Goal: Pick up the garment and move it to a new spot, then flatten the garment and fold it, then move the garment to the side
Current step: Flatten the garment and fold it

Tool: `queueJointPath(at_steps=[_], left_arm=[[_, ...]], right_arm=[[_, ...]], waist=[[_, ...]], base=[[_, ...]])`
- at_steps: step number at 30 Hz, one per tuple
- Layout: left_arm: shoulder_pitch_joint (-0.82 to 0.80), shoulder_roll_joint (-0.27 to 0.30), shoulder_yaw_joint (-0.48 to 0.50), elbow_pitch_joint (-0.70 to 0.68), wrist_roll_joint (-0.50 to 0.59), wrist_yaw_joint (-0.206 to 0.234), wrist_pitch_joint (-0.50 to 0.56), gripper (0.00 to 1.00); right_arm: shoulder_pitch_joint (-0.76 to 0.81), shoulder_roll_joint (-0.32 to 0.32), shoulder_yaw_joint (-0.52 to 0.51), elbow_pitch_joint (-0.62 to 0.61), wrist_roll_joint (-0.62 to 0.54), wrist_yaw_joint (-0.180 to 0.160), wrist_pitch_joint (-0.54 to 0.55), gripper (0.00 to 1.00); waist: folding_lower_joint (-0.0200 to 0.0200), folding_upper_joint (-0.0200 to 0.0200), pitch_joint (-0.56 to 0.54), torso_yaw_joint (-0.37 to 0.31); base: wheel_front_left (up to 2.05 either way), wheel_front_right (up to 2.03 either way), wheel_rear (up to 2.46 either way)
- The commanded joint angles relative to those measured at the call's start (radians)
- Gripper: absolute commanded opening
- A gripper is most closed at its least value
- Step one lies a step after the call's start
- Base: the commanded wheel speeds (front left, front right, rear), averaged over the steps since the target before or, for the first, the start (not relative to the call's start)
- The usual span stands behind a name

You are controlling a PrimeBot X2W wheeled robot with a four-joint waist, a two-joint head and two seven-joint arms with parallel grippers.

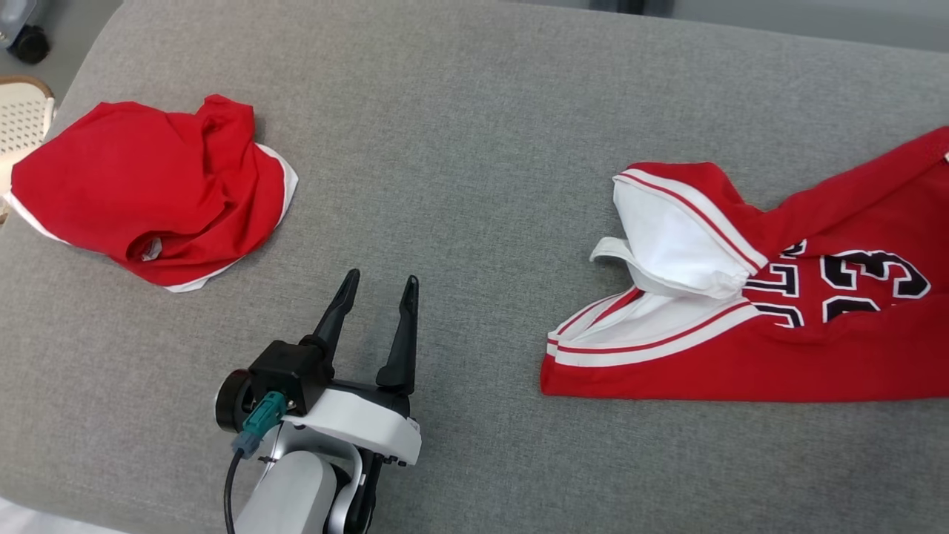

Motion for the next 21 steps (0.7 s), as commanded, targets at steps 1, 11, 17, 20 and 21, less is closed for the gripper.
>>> queueJointPath(at_steps=[1, 11, 17, 20, 21], left_arm=[[-0.002, 0.004, 0.004, 0.005, 0.004, 0.002, -0.001, 1.0], [0.034, 0.004, 0.031, 0.006, 0.017, 0.0, -0.001, 1.0], [0.057, 0.004, 0.055, 0.0, 0.022, -0.001, -0.001, 1.0], [0.071, 0.004, 0.062, 0.0, 0.023, 0.001, -0.001, 1.0], [0.071, 0.004, 0.062, 0.0, 0.023, 0.001, -0.001, 1.0]], right_arm=[[0.019, 0.012, 0.012, 0.004, -0.01, 0.0, 0.001, 1.0], [0.148, 0.056, 0.044, -0.234, 0.006, 0.0, -0.022, 1.0], [0.354, 0.056, -0.037, -0.571, -0.084, 0.0, -0.022, 1.0], [0.478, 0.086, -0.095, -0.719, -0.161, 0.0, -0.022, 1.0], [0.478, 0.086, -0.095, -0.719, -0.161, 0.0, -0.022, 1.0]], waist=[[0.0, 0.0, -0.014, -0.013], [0.0, 0.0, -0.13, -0.09], [0.0, 0.0, -0.196, -0.133], [0.0, 0.0, -0.224, -0.15], [0.0, 0.0, -0.224, -0.15]], base=[[0.0, 0.0, 0.0], [0.0, 0.0, 0.0], [0.0, 0.0, 0.0], [0.0, 0.0, 0.0], [0.0, 0.0, 0.0]])
